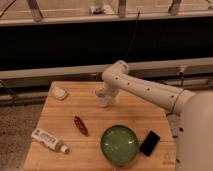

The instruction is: Pick up the ceramic cup

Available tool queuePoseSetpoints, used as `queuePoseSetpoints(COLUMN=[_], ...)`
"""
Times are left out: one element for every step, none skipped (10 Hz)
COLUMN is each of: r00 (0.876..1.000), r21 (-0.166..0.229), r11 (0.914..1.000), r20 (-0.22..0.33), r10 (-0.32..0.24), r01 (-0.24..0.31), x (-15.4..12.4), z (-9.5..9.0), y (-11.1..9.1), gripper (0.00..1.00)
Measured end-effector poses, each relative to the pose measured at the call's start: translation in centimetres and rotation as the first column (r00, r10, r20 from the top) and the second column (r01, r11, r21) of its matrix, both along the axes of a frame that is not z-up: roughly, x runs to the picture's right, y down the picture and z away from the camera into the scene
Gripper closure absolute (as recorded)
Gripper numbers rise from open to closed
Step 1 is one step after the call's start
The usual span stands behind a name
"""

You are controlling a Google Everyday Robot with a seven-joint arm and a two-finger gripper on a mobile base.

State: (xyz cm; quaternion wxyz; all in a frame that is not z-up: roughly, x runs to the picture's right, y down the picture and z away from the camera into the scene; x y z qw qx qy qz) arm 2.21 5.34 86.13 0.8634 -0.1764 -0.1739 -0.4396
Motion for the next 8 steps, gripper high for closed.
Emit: queuePoseSetpoints(r00=[1.000,1.000,1.000,1.000,1.000,1.000,1.000,1.000], r21=[-0.005,-0.008,-0.011,-0.015,-0.017,-0.019,-0.020,-0.022], r11=[1.0000,1.0000,0.9999,0.9999,0.9998,0.9998,0.9997,0.9997], r20=[0.002,0.003,0.004,0.006,0.007,0.009,0.010,0.012], r10=[-0.002,-0.003,-0.005,-0.007,-0.009,-0.011,-0.012,-0.014], r01=[0.002,0.003,0.005,0.007,0.009,0.011,0.012,0.014], x=[0.02,0.01,0.07,0.14,0.14,0.16,0.22,0.30], z=[0.15,0.21,0.32,0.45,0.52,0.59,0.64,0.69], y=[0.09,0.14,0.22,0.27,0.32,0.33,0.34,0.34], gripper=[0.20,0.20,0.21,0.21,0.23,0.29,0.36,0.37])
